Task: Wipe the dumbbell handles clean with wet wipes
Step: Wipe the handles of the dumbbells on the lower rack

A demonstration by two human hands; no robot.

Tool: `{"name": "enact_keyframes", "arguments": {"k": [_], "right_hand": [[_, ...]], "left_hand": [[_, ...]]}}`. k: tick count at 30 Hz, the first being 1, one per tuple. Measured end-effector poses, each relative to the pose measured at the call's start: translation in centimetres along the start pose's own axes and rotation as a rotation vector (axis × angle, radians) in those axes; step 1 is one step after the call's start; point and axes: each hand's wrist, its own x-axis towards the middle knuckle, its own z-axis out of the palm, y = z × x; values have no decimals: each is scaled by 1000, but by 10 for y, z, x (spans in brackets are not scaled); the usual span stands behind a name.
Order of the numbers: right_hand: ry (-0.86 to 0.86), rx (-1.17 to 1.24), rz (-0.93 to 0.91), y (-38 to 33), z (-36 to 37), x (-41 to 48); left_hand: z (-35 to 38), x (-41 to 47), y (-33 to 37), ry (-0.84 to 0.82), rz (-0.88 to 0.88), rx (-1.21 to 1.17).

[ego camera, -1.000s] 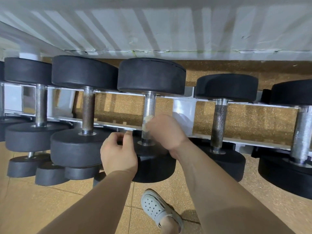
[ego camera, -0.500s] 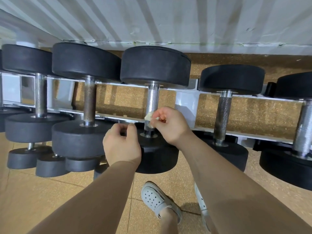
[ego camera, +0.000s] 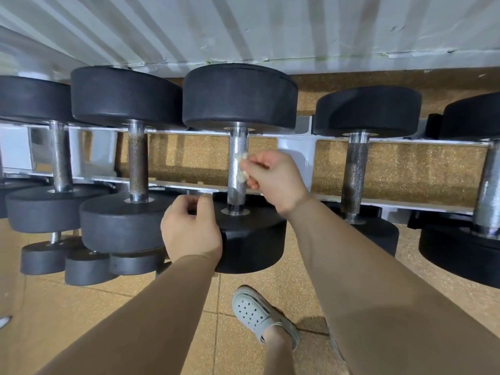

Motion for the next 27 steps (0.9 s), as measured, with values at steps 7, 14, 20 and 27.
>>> {"name": "enact_keyframes", "arguments": {"k": [7,14,20,27], "right_hand": [[-92,-154,8,5,-5,-6],[-181,-114,126,7,-10,-5],[88,98,152,-3,6,19],[84,118,180,-1,11,5]], "left_hand": [[0,-2,4,-14,-4,-4],[-1,-1,3,-16,11,11],[-1,0,2,-11,11,25],[-1,-2,5,-17,1,2]]}}
